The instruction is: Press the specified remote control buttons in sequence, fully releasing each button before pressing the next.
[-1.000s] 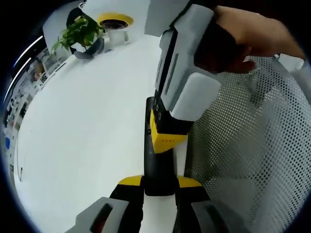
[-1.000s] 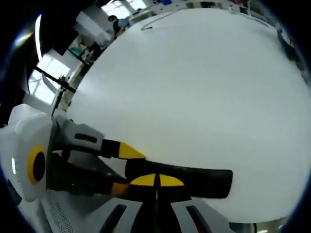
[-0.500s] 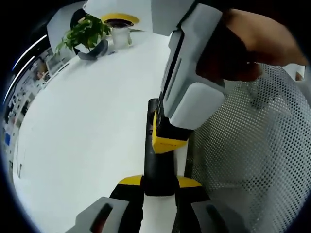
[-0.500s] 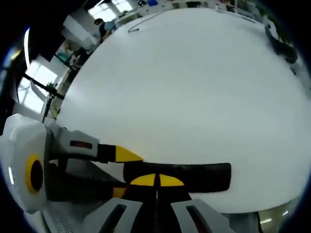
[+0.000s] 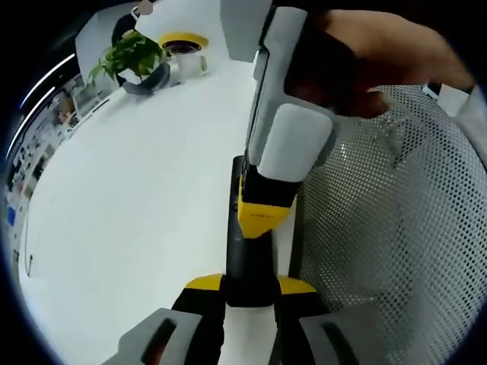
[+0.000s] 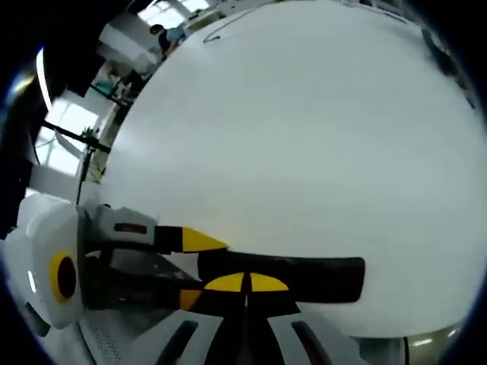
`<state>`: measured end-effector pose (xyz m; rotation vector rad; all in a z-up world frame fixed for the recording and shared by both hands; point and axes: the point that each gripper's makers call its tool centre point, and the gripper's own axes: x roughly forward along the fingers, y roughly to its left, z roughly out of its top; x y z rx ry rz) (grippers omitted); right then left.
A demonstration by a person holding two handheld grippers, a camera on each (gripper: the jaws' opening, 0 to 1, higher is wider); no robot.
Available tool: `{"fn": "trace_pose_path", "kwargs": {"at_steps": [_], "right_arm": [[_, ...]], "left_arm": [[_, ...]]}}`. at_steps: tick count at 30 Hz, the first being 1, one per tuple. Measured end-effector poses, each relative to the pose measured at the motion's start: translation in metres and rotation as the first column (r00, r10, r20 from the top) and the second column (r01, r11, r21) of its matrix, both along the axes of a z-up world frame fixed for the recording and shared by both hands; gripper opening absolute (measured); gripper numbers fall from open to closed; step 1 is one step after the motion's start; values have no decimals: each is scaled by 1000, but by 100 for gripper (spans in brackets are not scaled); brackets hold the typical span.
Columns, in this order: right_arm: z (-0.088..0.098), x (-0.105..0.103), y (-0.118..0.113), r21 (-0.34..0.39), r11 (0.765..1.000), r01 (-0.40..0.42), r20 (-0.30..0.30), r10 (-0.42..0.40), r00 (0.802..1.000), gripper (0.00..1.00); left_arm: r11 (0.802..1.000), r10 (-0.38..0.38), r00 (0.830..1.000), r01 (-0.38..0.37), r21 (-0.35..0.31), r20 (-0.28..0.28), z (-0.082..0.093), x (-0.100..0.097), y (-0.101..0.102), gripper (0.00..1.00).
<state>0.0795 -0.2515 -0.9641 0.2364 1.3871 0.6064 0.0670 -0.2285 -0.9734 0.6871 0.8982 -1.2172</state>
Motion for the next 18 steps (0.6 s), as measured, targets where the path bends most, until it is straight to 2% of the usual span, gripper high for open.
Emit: {"fn": "trace_pose_path", "kwargs": {"at_steps": [3,4,6,12,13,14,16,17,18], "right_arm": [[0,-1,2,-3,1000,-13,-2,13,1000,0],[0,0,2,-33,998,-59,30,60,998,0],[0,0,3,-49,995,-85,52,87,995,0],[2,-1,0,-6,999,-42,55,43,998,0],[3,-3,2,-4,998,-67,94,67,993,0],[6,-6,3,-5,996,-87,102,87,991,0],[22,0,7,47,998,-43,180,34,983,0],[37,6,8,98,995,-7,235,-16,972,0],[46,9,7,118,993,13,268,-44,962,0]], "left_arm": [[1000,1,1000,-1,2,2,0,0,0,23],[1000,-2,1000,2,1,2,0,0,0,23],[1000,-13,1000,13,6,-1,0,1,0,23],[1000,-18,1000,18,22,-1,0,1,0,24],[1000,-12,1000,12,15,0,0,1,0,24],[1000,-9,1000,9,10,0,0,1,0,23],[1000,-11,1000,11,2,2,1,1,1,23],[1000,-15,1000,15,0,4,1,1,0,24],[1000,-17,1000,17,-1,4,1,1,0,24]]}}
